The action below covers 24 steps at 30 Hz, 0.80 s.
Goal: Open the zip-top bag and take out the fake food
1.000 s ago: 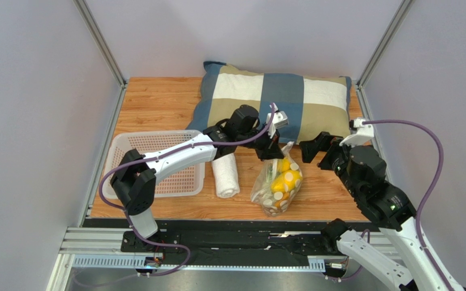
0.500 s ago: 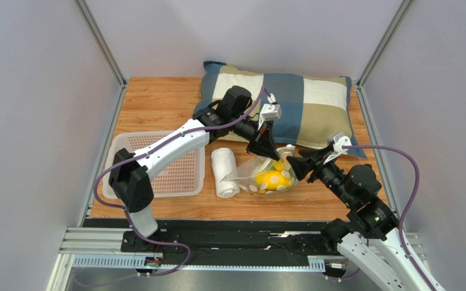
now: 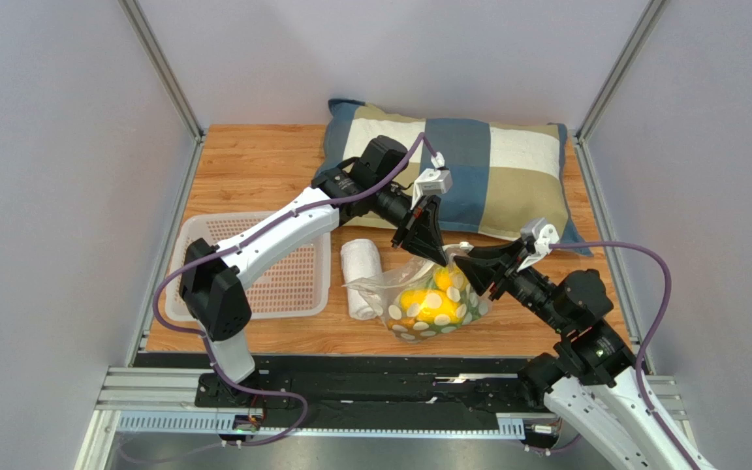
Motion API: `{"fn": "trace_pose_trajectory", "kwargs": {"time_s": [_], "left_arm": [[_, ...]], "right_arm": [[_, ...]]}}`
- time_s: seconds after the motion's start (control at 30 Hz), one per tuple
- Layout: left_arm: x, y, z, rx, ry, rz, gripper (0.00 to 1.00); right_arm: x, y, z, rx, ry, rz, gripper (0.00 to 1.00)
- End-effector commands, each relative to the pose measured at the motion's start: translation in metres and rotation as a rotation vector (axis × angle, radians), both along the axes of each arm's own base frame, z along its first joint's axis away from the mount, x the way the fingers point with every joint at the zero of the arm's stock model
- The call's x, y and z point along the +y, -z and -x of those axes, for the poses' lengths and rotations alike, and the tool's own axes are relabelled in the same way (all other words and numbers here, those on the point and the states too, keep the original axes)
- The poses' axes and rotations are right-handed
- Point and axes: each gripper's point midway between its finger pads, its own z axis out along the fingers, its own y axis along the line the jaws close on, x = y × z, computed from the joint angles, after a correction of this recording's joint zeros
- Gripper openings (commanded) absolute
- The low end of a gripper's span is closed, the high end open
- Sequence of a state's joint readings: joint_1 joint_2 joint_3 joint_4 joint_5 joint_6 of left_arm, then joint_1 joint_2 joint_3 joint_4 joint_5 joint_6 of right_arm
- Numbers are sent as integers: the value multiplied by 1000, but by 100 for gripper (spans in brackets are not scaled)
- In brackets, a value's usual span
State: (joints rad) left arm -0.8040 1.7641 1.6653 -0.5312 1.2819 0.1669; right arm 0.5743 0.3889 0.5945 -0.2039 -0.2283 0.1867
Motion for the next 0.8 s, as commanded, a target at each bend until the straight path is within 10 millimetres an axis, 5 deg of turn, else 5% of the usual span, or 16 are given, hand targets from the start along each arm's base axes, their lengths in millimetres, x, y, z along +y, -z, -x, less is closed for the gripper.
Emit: {"fn": "trace_pose_trajectory", "kwargs": {"time_s": [0.0,0.07,0.1,0.23,0.37,0.4,0.43,0.53,0.77], "left_arm": [[3,-32,9,-57,86,126,0],[4,-32,10,-57,87,126,0],[4,-31,10,-52,84,121,0],[1,-24,1,-70,11,79,0],[-6,-4,-35,-151,-250,-29,3],[-6,-1,-41,-156,-298,-46,9],[-8,0,-49,-159,-349,-59,30],[-12,-4,-70,-176,-487,-51,44],[-27,-24,-57,-274,-499,61,33]], "right_arm": [[14,-9,0,-35,-68,-36,33],[15,-9,-3,-22,-60,-60,19],[16,-9,-4,-19,-57,-69,0],[12,-11,-8,-4,-27,-80,0],[-7,-14,-8,51,73,-61,0],[-12,-12,-8,74,98,-49,0],[-15,-11,-8,77,111,-42,0],[-15,-6,-6,113,107,-13,0],[-15,11,-12,169,126,49,0]]}}
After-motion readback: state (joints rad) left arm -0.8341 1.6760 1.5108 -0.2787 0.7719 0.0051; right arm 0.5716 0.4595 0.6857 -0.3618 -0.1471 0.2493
